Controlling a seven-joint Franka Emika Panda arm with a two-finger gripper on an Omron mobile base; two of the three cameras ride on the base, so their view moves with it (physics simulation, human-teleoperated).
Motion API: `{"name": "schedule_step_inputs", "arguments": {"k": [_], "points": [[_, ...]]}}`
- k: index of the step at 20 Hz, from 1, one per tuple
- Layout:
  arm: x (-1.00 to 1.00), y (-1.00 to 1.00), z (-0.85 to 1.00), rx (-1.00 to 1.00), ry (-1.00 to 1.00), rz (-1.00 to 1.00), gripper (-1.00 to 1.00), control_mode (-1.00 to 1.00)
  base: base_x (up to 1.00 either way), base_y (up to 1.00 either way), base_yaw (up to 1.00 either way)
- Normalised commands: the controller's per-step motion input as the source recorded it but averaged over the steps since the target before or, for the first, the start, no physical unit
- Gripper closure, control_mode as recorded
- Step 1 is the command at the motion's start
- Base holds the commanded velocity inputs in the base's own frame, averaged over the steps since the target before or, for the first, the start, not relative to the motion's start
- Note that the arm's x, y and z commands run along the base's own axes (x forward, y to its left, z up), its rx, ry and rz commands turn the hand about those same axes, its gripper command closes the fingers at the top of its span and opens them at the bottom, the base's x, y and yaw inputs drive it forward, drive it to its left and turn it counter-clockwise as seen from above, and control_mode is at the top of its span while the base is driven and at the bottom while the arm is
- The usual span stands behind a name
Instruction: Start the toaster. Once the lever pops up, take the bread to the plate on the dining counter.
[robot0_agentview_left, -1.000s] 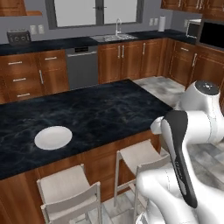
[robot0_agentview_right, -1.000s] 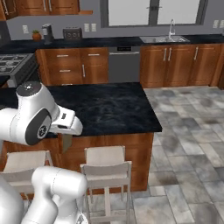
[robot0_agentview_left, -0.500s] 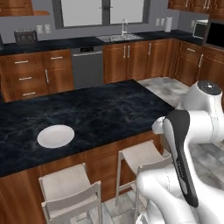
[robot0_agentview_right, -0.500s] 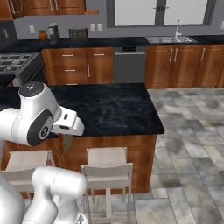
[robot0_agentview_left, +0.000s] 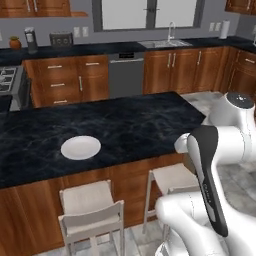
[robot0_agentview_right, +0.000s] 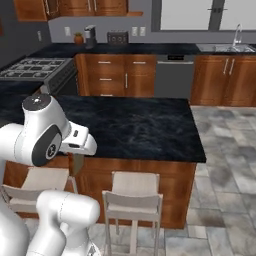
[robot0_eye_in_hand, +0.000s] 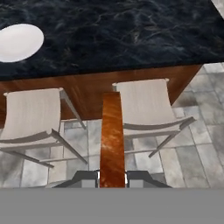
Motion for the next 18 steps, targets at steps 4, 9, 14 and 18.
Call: {"name": "schedule_step_inputs", "arguments": {"k": [4, 9, 14, 18], "points": [[0.0, 0.0, 0.0, 0.0, 0.0, 0.0, 1.0, 1.0, -0.01, 0.02, 0.27], [0.0, 0.0, 0.0, 0.0, 0.0, 0.0, 1.0, 1.0, -0.12, 0.04, 0.01], [0.0, 0.0, 0.0, 0.0, 0.0, 0.0, 1.0, 1.0, -0.17, 0.57, 0.0], [0.0, 0.0, 0.0, 0.0, 0.0, 0.0, 1.0, 1.0, -0.26, 0.81, 0.0]]}}
